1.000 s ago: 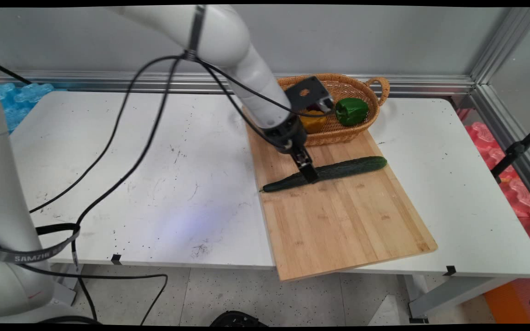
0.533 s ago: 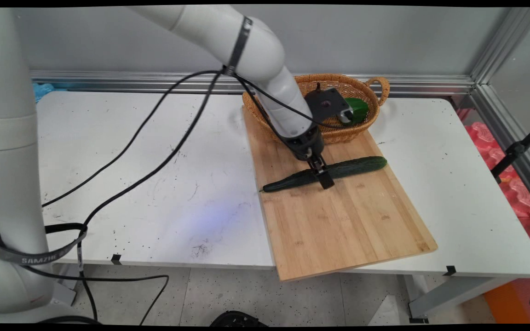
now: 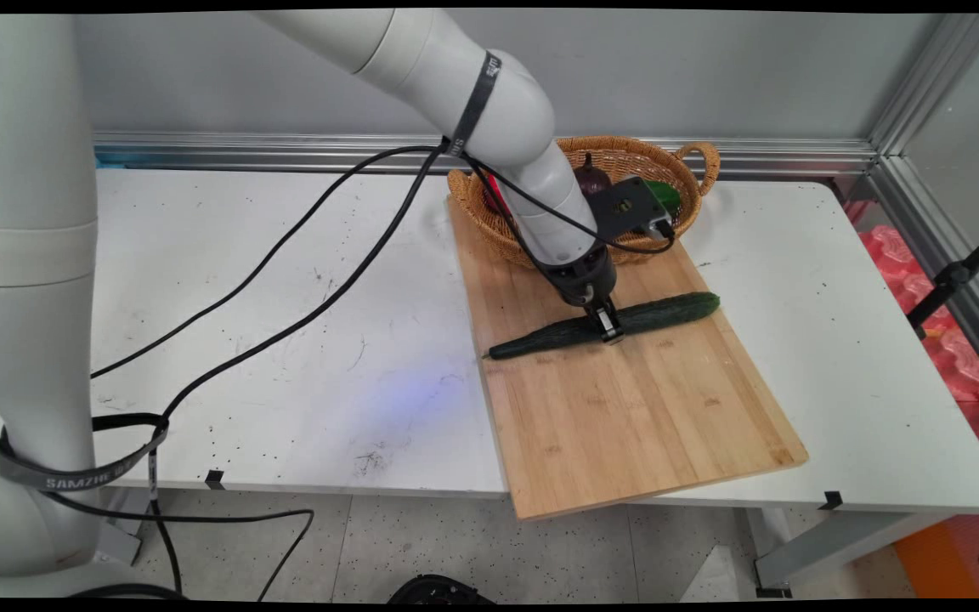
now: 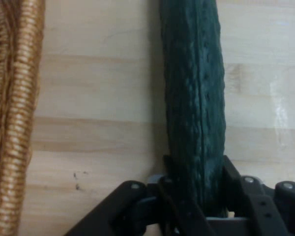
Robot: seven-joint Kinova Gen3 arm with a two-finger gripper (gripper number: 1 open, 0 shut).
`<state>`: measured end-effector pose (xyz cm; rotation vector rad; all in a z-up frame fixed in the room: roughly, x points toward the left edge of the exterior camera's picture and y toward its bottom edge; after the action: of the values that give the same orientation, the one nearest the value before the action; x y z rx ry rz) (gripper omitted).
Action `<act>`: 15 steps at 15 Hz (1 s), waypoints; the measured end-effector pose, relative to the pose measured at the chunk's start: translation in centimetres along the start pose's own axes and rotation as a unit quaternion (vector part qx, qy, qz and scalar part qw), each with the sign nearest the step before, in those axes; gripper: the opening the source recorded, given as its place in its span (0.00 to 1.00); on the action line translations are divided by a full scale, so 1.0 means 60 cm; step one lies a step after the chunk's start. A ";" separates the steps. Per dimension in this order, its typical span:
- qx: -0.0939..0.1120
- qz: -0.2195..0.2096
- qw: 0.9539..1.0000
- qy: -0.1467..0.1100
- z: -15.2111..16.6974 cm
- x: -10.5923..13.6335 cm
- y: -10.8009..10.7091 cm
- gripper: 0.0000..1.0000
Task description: Place the picked object in the vegetable basket
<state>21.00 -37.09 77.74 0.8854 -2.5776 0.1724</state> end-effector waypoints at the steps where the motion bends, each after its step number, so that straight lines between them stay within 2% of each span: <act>1: 0.000 0.002 1.000 0.002 -0.003 0.001 0.000 0.00; 6: 0.004 0.008 1.000 0.012 -0.038 0.003 -0.005 0.00; 15: 0.021 0.012 0.999 0.045 -0.217 0.012 -0.038 0.00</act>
<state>26.28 -36.12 89.86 0.8429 -2.5094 0.2678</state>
